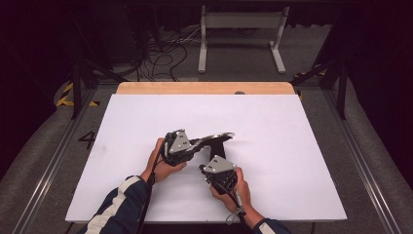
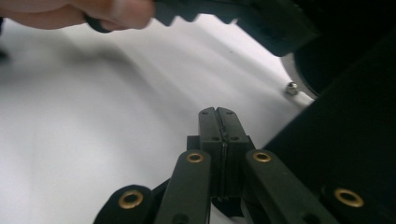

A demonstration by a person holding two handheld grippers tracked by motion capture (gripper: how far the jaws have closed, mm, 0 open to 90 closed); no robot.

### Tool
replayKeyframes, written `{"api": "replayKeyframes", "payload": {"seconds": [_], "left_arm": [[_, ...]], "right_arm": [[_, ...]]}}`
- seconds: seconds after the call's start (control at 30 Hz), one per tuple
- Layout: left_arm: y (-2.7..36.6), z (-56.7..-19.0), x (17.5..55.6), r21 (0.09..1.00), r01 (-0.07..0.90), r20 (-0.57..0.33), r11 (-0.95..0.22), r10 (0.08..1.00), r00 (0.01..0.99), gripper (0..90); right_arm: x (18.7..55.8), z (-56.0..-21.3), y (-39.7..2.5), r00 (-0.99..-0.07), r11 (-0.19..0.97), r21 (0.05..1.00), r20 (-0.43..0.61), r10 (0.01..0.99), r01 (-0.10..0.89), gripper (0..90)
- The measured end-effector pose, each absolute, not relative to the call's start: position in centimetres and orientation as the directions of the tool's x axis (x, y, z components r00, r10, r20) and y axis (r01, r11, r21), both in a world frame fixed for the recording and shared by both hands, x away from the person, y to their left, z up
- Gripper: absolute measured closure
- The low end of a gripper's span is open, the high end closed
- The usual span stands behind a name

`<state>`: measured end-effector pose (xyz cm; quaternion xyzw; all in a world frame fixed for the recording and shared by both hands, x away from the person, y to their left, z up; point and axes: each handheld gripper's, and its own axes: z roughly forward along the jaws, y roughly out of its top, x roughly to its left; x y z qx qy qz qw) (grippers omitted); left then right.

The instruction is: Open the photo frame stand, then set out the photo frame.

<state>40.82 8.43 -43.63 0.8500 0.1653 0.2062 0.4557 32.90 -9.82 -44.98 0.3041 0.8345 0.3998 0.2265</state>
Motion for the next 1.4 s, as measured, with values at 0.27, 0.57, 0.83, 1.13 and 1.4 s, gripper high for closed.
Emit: {"api": "replayKeyframes", "payload": {"seconds": [0.27,0.57,0.83,1.13,1.4], "left_arm": [[8.58,-43.64,40.78,0.847,0.103,0.179,-0.521,0.463,0.868,76.1],[8.54,-43.75,40.98,0.861,0.119,0.148,-0.494,0.468,0.871,74.4],[8.33,-43.77,40.92,0.852,0.110,0.167,-0.511,0.467,0.869,74.6],[8.37,-43.91,41.12,0.858,0.114,0.149,-0.501,0.455,0.878,74.9],[7.82,-43.85,41.08,0.855,0.107,0.157,-0.508,0.449,0.879,75.6]], "right_arm": [[32.97,-44.90,-10.17,-0.689,0.483,0.797,-0.119,0.715,0.363,90.0],[32.94,-45.07,-9.74,-0.687,0.468,0.800,-0.100,0.720,0.374,90.0],[33.35,-45.10,-10.08,-0.672,0.456,0.805,-0.098,0.734,0.380,90.0],[33.27,-45.22,-10.31,-0.663,0.450,0.806,-0.097,0.742,0.385,90.0],[32.97,-45.26,-10.53,-0.658,0.460,0.796,-0.104,0.745,0.394,90.0]]}}
